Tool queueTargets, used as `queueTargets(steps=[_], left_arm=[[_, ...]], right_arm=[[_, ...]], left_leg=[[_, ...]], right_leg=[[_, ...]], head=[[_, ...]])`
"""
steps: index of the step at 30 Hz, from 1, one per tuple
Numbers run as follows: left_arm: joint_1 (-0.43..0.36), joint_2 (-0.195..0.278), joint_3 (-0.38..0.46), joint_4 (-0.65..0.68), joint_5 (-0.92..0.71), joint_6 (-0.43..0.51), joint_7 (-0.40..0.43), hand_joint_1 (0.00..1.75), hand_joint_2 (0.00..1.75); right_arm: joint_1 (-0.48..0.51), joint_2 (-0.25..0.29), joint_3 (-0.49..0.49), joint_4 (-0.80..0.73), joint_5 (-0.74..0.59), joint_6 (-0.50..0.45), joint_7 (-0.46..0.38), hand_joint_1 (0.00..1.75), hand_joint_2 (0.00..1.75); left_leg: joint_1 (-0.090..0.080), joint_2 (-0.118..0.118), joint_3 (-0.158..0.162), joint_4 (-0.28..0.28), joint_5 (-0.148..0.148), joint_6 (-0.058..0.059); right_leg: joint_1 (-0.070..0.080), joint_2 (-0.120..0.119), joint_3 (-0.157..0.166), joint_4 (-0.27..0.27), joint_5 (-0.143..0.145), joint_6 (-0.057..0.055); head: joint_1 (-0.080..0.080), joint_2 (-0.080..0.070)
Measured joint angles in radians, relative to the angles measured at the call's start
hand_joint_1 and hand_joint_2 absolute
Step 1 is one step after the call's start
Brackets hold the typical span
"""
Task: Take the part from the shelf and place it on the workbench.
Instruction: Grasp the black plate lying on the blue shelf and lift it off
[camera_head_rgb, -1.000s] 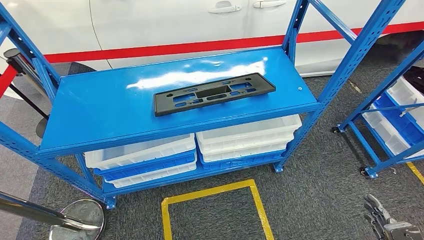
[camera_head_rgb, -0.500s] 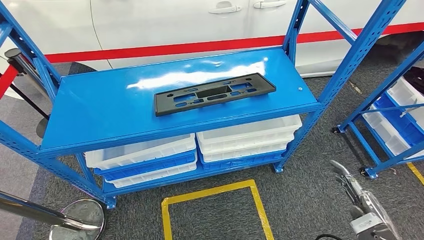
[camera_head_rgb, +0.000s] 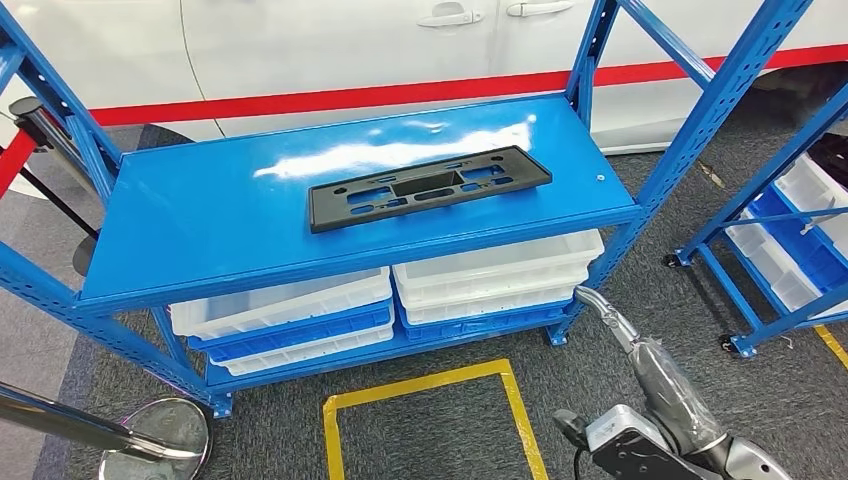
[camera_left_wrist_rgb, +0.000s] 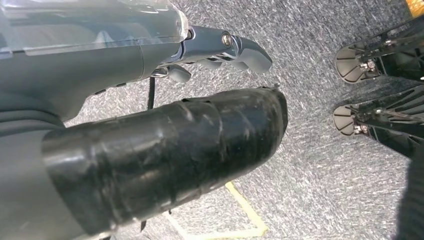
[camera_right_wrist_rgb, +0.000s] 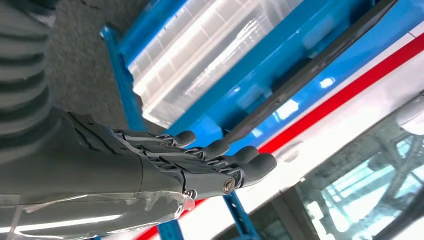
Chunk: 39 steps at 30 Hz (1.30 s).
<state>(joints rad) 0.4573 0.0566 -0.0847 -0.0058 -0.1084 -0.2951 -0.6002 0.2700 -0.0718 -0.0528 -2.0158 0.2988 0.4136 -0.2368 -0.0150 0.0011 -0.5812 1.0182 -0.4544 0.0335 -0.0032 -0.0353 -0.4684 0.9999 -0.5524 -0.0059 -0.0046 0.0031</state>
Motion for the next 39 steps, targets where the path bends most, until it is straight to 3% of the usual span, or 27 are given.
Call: queueTargets(steps=[20, 31, 39], left_arm=[[-0.005, 0.019, -0.029, 0.006, -0.032, 0.006, -0.006, 0.00, 0.00], [-0.003, 0.027, -0.032, 0.013, -0.044, 0.003, -0.010, 0.00, 0.00], [-0.001, 0.037, -0.032, 0.017, -0.064, -0.001, -0.019, 0.00, 0.00]], right_arm=[[-0.153, -0.214, 0.510, 0.019, 0.402, -0.335, 0.097, 0.00, 1.75], [-0.174, -0.265, 0.556, 0.051, 0.567, -0.423, 0.150, 0.00, 1.75], [-0.191, -0.342, 0.614, 0.127, 0.797, -0.537, 0.226, 0.00, 1.75]], left_leg=[[0.000, 0.000, 0.000, 0.000, 0.000, 0.000], [0.000, 0.000, 0.000, 0.000, 0.000, 0.000], [0.000, 0.000, 0.000, 0.000, 0.000, 0.000]], right_leg=[[0.000, 0.000, 0.000, 0.000, 0.000, 0.000], [0.000, 0.000, 0.000, 0.000, 0.000, 0.000], [0.000, 0.000, 0.000, 0.000, 0.000, 0.000]], head=[[0.000, 0.000], [0.000, 0.000], [0.000, 0.000]])
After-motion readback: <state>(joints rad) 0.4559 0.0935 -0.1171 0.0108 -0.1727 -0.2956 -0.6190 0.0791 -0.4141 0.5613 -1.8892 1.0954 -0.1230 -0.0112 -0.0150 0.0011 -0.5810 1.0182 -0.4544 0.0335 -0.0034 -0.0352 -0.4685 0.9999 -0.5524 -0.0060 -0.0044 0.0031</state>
